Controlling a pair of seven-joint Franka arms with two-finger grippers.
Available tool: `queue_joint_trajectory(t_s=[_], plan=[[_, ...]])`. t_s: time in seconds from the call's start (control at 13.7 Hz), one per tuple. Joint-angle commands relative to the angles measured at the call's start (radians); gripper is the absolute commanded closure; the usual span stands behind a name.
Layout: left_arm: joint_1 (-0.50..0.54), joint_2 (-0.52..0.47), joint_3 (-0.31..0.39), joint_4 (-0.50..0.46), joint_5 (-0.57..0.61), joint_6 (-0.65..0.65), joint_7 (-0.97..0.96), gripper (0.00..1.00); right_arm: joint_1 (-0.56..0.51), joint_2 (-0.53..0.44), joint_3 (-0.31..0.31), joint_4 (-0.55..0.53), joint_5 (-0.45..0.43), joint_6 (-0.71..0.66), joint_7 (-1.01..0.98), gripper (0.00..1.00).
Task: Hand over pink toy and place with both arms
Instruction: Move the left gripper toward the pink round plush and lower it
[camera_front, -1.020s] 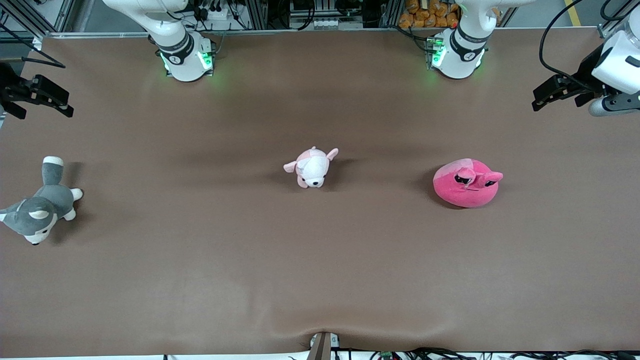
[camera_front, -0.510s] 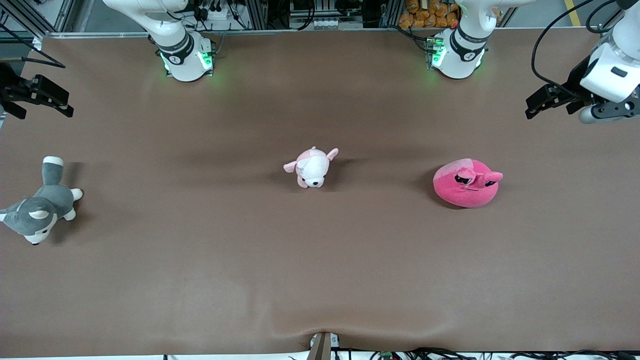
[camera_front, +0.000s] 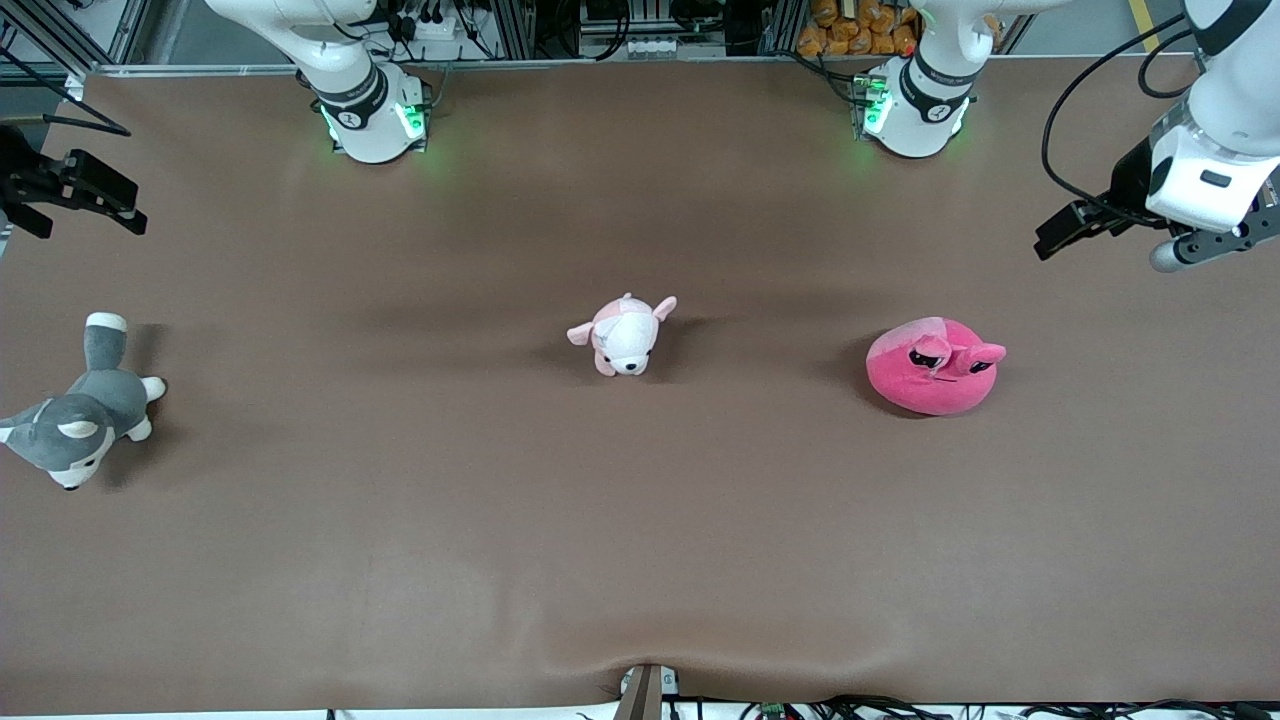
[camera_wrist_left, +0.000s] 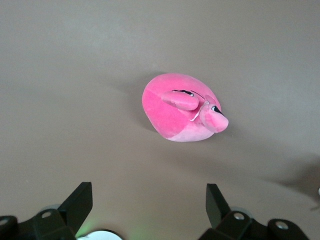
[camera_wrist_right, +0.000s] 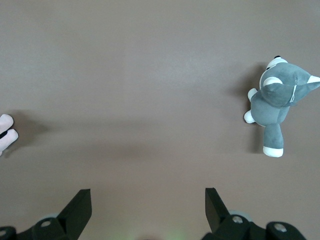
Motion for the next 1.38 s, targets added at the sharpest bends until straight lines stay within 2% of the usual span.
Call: queue_joint_trajectory(t_s=[0.0,0.22,0.95,1.31], plan=[[0.016,0.026,-0.009,-0.013,-0.005,0.034,-0.117,0.0,-0.015,0.009,0.004,0.019,0.019,-0.01,-0.015,0.0],[0.042,0.067,-0.007,-0.011,-0.06,0.04,-0.238,0.0,-0.015,0.009,0.004,0.019,0.021,-0.01,-0.015,0.0],[0.058,0.24,-0.009,0.041,-0.068,0.031,-0.782,0.0,-0.015,0.012,0.004,0.019,0.021,-0.01,-0.017,0.0],[0.056,0.25,-0.013,0.033,-0.07,0.073,-1.002,0.0,-0.015,0.012,0.004,0.019,0.021,-0.01,-0.015,0.0]])
